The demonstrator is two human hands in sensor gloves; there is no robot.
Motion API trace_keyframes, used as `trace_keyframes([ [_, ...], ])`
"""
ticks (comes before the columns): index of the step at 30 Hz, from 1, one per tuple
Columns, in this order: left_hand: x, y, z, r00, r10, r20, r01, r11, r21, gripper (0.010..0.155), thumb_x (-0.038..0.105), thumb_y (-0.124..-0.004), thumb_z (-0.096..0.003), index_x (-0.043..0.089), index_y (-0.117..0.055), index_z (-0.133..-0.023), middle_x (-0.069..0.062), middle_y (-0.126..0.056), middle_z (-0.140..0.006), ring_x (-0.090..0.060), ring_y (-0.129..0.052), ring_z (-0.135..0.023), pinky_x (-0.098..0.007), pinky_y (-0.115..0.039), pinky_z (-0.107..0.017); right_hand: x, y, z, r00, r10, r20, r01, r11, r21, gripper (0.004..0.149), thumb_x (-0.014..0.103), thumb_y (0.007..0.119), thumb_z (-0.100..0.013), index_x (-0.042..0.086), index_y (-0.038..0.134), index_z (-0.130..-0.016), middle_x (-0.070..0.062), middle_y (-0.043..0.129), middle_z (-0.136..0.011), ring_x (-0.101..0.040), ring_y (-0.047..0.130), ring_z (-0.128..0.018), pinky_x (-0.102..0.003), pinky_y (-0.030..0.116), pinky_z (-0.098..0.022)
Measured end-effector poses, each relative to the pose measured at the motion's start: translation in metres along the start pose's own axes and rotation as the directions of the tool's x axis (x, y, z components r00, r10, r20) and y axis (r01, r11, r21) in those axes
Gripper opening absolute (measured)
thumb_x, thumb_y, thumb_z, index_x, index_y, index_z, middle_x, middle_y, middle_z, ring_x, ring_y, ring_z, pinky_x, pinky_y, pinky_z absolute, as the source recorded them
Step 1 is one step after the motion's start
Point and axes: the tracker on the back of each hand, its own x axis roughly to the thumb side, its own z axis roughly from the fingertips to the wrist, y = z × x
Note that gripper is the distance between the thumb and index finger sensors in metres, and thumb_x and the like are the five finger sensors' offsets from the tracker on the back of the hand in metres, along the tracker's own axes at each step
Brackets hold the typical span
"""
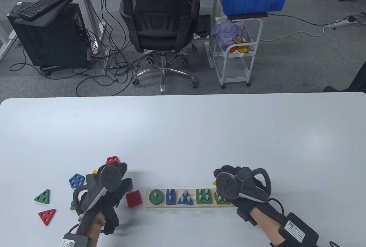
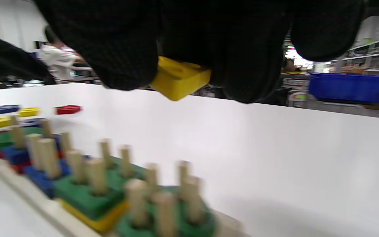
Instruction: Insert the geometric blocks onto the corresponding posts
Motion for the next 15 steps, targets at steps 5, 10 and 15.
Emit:
trace_keyframes([
  [5,0.000,0.000,0.000,1.000,-0.004,0.000,0.004,1.000,-0.001,0.066,0.065,-0.065,-0.0408,0.047,-0.056,-0.104,0.014,-0.053,-0.120,-0.021,-0.054,-0.116,-0.057,-0.048,-0.082,0.049,0.017,-0.019,0.989,-0.007,0.149,0.003,1.000,0.029,0.055,0.041,0.090,-0.042,0.015,0.080,-0.089,-0.016,0.084,-0.091,-0.037,0.093,-0.071,-0.065,0.073,-0.056],
  [10,0.000,0.000,0.000,1.000,-0.006,0.001,0.006,1.000,-0.003,0.066,0.065,-0.065,-0.0408,0.047,-0.056,-0.104,0.014,-0.053,-0.120,-0.021,-0.054,-0.116,-0.057,-0.048,-0.082,0.074,0.038,-0.031,0.978,0.034,0.205,-0.050,0.996,0.078,0.055,0.043,0.089,-0.042,0.018,0.078,-0.090,-0.013,0.083,-0.093,-0.039,0.090,-0.077,-0.066,0.071,-0.057],
  [15,0.000,0.000,0.000,1.000,-0.006,0.001,0.006,1.000,-0.004,0.066,0.065,-0.065,-0.0408,0.047,-0.057,-0.104,0.014,-0.053,-0.120,-0.021,-0.054,-0.116,-0.057,-0.048,-0.082,0.078,0.047,-0.036,0.978,0.044,0.202,-0.061,0.995,0.079,0.056,0.042,0.089,-0.042,0.017,0.078,-0.091,-0.014,0.082,-0.094,-0.039,0.088,-0.079,-0.067,0.070,-0.058],
])
